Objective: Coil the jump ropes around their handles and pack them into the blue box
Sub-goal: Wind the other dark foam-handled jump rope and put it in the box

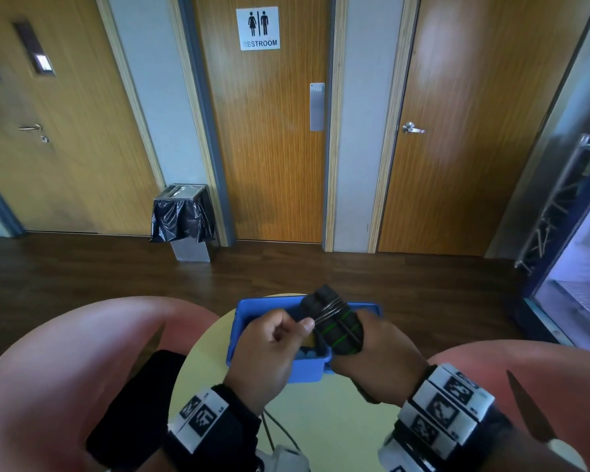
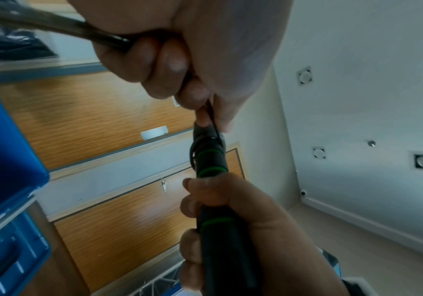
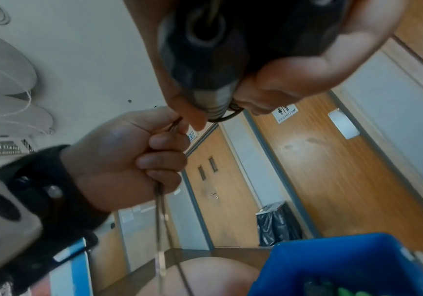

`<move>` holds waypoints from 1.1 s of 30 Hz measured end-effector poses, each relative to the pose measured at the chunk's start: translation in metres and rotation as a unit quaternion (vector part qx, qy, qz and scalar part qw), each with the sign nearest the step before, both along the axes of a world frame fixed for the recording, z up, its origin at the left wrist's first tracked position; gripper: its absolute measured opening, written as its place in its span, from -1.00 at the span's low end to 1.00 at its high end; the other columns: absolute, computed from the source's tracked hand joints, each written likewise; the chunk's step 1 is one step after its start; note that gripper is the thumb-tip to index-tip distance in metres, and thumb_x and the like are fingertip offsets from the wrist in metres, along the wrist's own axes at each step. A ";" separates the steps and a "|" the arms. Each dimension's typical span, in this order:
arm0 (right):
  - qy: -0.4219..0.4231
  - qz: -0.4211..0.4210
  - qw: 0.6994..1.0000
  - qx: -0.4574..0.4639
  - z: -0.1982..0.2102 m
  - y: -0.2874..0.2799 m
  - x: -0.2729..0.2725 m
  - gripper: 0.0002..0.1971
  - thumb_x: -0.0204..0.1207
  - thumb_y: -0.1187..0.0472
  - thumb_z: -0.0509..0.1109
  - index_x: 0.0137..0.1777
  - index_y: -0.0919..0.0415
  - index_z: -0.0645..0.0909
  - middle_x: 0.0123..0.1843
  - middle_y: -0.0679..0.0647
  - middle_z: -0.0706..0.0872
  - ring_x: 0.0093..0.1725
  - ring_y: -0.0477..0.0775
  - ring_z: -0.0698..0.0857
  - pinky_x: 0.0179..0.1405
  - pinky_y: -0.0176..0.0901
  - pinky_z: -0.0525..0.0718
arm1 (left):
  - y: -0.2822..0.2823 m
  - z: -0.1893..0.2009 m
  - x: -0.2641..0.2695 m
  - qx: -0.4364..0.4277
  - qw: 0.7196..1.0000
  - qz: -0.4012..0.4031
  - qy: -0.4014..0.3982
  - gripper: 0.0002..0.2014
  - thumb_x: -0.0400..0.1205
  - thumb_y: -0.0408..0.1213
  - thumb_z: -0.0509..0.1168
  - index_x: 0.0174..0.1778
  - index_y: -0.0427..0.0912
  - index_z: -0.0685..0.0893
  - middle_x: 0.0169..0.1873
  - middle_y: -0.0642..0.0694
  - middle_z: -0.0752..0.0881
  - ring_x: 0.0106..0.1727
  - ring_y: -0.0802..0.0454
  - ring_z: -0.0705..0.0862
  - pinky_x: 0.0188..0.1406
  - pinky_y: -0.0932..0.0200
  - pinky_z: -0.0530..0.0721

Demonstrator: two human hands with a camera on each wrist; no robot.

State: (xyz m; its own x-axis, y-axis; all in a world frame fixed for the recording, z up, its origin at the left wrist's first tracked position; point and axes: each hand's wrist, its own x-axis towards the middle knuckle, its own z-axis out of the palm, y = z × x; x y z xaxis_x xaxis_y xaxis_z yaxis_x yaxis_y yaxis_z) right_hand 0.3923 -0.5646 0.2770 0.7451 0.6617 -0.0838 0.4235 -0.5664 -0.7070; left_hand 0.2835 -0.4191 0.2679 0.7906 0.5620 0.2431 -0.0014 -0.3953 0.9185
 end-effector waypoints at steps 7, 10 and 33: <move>0.188 0.004 0.975 0.119 0.010 0.056 -0.027 -0.74 0.20 0.18 0.62 -0.19 0.23 0.64 -0.45 -0.01 0.59 -0.43 -0.03 0.59 -0.35 -0.15 0.50 | 0.045 -0.014 -0.007 -0.188 0.980 0.013 -0.069 -0.53 0.41 0.18 0.50 -0.49 -0.06 0.46 -0.53 -0.16 0.37 -0.43 -0.03 0.34 -0.33 -0.07 0.33; 0.268 -0.007 0.949 0.168 0.017 0.087 -0.042 -0.68 0.08 0.17 0.56 -0.15 0.26 0.69 -0.42 0.00 0.62 -0.42 -0.04 0.59 -0.35 -0.19 0.51 | 0.071 -0.015 -0.012 -0.285 0.954 0.005 -0.095 -0.47 0.21 0.32 0.59 -0.49 -0.05 0.53 -0.48 -0.21 0.44 -0.32 -0.14 0.39 -0.22 -0.13 0.42; -0.084 -0.062 0.994 0.038 0.046 0.171 -0.084 -0.53 -0.02 -0.22 0.38 -0.13 -0.05 0.44 -0.34 0.00 0.68 -0.43 -0.08 0.66 -0.51 -0.19 0.56 | 0.187 0.028 -0.057 -0.111 0.987 -0.117 0.000 -0.55 0.69 -0.24 0.31 -0.54 -0.31 0.57 -0.82 0.09 0.38 -0.70 0.31 0.35 -0.58 0.44 0.27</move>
State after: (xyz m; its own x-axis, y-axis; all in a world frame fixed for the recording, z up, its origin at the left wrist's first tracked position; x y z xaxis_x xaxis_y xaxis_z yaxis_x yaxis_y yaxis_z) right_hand 0.3087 -0.3940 0.3233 0.8210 0.5628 0.0956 0.4687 -0.5690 -0.6757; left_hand 0.2266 -0.2322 0.2963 0.9052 0.4028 0.1354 -0.0698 -0.1733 0.9824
